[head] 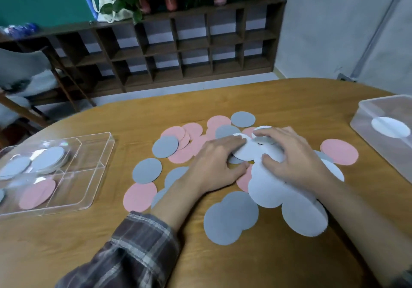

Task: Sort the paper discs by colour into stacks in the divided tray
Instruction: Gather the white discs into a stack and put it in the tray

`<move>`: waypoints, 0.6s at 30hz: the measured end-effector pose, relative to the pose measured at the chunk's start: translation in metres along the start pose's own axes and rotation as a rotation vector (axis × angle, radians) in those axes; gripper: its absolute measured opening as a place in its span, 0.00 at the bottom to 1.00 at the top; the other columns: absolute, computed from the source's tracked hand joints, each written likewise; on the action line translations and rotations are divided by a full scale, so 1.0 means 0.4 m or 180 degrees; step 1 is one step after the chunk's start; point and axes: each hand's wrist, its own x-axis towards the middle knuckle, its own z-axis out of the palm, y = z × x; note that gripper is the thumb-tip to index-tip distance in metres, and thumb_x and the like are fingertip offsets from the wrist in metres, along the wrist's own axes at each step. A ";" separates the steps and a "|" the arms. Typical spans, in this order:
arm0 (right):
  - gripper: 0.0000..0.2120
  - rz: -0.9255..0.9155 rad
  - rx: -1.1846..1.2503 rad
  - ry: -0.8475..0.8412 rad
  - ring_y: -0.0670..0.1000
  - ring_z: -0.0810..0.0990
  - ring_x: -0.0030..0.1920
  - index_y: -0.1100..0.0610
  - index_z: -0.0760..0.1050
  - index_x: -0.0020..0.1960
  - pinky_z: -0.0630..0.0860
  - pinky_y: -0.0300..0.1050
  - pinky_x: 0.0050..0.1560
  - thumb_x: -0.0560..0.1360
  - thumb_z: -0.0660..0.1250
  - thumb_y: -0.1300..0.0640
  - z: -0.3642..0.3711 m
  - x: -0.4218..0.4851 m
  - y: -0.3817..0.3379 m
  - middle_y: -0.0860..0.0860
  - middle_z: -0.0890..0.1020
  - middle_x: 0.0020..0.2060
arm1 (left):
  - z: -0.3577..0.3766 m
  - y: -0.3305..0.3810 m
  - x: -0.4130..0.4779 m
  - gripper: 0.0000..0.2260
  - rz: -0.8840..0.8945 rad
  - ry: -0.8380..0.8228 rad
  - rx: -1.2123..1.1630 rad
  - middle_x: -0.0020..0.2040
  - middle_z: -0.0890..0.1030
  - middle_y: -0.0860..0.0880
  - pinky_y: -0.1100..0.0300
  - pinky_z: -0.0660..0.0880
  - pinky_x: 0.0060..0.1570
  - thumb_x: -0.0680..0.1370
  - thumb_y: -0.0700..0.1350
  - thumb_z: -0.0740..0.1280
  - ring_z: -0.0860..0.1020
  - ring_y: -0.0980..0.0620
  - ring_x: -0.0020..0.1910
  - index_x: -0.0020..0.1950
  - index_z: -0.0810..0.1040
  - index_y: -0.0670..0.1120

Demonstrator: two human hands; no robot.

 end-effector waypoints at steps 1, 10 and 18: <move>0.27 -0.0027 -0.0009 -0.0022 0.41 0.71 0.62 0.41 0.76 0.66 0.62 0.25 0.59 0.72 0.72 0.63 -0.003 0.003 0.001 0.29 0.77 0.59 | 0.007 -0.003 -0.001 0.21 -0.0008 0.0048 0.0033 0.63 0.84 0.51 0.51 0.78 0.58 0.76 0.53 0.73 0.81 0.49 0.61 0.66 0.80 0.46; 0.21 -0.0217 -0.0271 -0.0392 0.44 0.73 0.66 0.46 0.79 0.65 0.70 0.53 0.68 0.72 0.68 0.48 0.004 -0.003 0.004 0.38 0.80 0.59 | 0.012 -0.031 -0.027 0.20 -0.0002 0.0178 0.0465 0.59 0.85 0.53 0.47 0.78 0.54 0.81 0.62 0.64 0.83 0.50 0.58 0.59 0.84 0.48; 0.17 -0.0408 -0.0143 -0.0424 0.42 0.75 0.61 0.45 0.82 0.60 0.74 0.53 0.61 0.73 0.69 0.45 0.022 -0.006 -0.005 0.36 0.82 0.55 | -0.007 0.007 -0.046 0.18 -0.0038 0.0380 0.0504 0.45 0.85 0.55 0.49 0.75 0.46 0.86 0.57 0.57 0.81 0.51 0.45 0.53 0.83 0.51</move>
